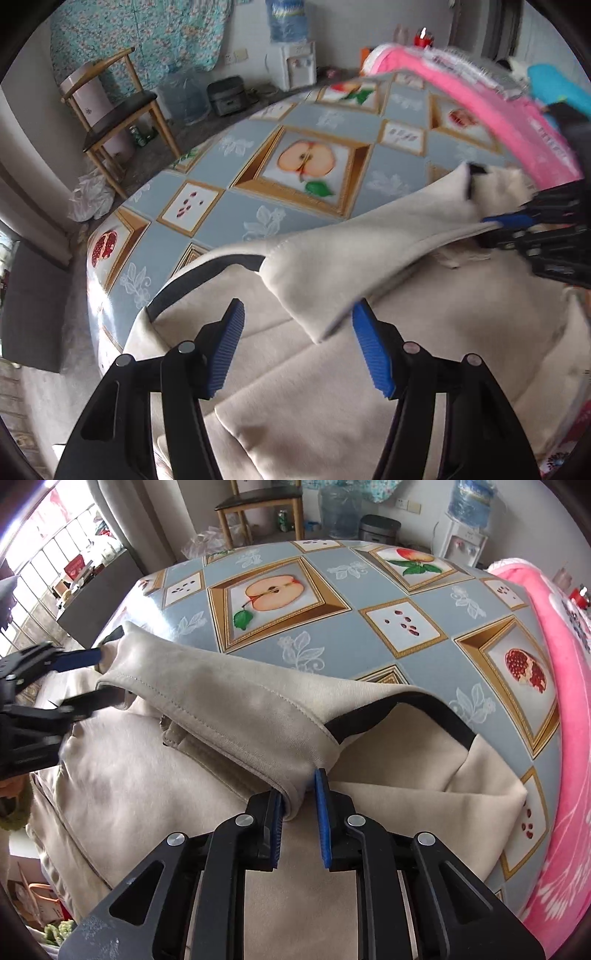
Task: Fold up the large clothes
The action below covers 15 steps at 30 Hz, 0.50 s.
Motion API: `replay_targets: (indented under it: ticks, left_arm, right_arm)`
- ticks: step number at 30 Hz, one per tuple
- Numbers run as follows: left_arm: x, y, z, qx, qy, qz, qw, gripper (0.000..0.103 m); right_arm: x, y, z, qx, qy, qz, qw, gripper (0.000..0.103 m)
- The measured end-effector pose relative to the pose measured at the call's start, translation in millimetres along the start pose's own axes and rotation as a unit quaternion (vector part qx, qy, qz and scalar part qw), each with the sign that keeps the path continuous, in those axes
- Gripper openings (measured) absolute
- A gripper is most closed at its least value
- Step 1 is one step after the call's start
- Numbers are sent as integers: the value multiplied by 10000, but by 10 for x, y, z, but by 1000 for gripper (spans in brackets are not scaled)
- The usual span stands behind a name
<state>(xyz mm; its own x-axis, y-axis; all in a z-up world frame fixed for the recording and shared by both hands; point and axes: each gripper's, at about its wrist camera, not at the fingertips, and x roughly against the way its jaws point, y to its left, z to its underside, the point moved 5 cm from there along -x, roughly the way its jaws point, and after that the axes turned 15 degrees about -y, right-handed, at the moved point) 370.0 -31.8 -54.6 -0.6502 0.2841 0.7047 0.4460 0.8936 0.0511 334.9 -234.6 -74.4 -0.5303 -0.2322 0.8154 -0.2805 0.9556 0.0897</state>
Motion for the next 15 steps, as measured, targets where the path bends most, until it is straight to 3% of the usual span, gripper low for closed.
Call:
replay_targets:
  ticks: [3,5,7,9,12,15]
  left_arm:
    - [212,35,-140,320,-466,254,9981,60]
    - [192,61,-253,454,-578,145,9972,60]
    - [47,94,-355,501,-490,-195,9974,60]
    - [-177,111,-397,561,-281,-467,9969,53]
    - [-513,80,-325,420,154,-620,9971,41]
    - [-573,-6,-231,205,252,-579,9978,38]
  right_arm:
    - [33,13,32,106,-132,5,9999,16]
    - [66,41,46,237,-208,43,9995,16]
    - [95,67,58,344,-247,96,9991,16]
    - [116,95,59,462,-276,150,9984,16]
    - [206,116,44,605,-349,141,9975,18]
    - [438,83,-39,613,-564,-16,9965,21]
